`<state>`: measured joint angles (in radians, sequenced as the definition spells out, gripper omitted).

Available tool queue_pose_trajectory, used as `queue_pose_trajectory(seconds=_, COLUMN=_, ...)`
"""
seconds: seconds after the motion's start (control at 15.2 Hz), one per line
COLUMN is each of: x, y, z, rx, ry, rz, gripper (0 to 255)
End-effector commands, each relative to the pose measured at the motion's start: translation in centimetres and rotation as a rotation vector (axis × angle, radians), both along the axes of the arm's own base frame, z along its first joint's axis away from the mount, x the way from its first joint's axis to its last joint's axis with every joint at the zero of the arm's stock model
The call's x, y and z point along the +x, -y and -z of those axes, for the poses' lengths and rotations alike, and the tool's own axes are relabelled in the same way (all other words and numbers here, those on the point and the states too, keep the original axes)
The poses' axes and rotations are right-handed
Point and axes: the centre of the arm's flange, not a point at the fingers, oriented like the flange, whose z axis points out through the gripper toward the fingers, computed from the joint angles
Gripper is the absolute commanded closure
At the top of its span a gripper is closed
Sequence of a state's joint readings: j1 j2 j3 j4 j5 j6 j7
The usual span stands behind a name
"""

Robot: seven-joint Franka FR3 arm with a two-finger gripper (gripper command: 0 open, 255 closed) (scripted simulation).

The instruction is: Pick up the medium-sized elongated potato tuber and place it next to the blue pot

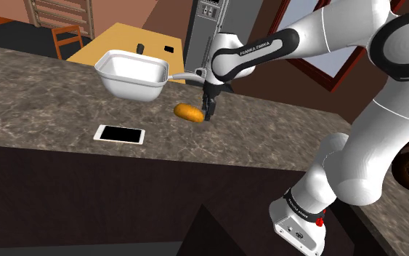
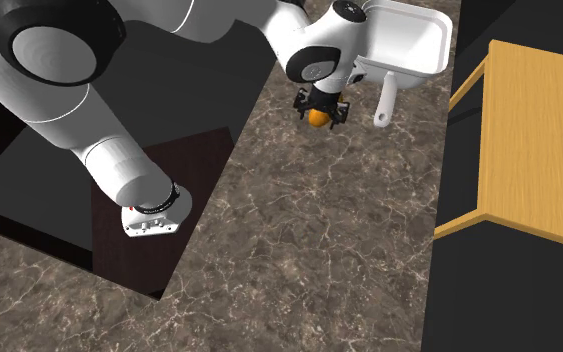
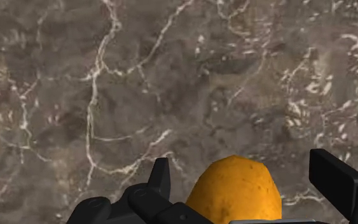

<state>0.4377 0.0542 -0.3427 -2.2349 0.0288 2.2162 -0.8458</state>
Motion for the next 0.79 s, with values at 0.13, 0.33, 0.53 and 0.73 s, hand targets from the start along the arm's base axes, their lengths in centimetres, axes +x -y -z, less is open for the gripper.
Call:
queue_pose_trajectory(seconds=0.13, x=0.4, y=-0.1, z=-4.1, rx=0.0, ry=0.0, rz=0.0, gripper=0)
queue_pose_trajectory(seconds=0.33, x=0.4, y=-0.1, z=-5.1, rx=0.0, ry=0.0, rz=0.0, gripper=0)
queue_pose_trajectory(seconds=0.53, x=0.4, y=-0.1, z=-5.1, rx=0.0, ry=0.0, rz=0.0, gripper=0)
queue_pose_trajectory(seconds=0.73, x=0.4, y=-0.1, z=-5.1, rx=0.0, ry=0.0, rz=0.0, gripper=0)
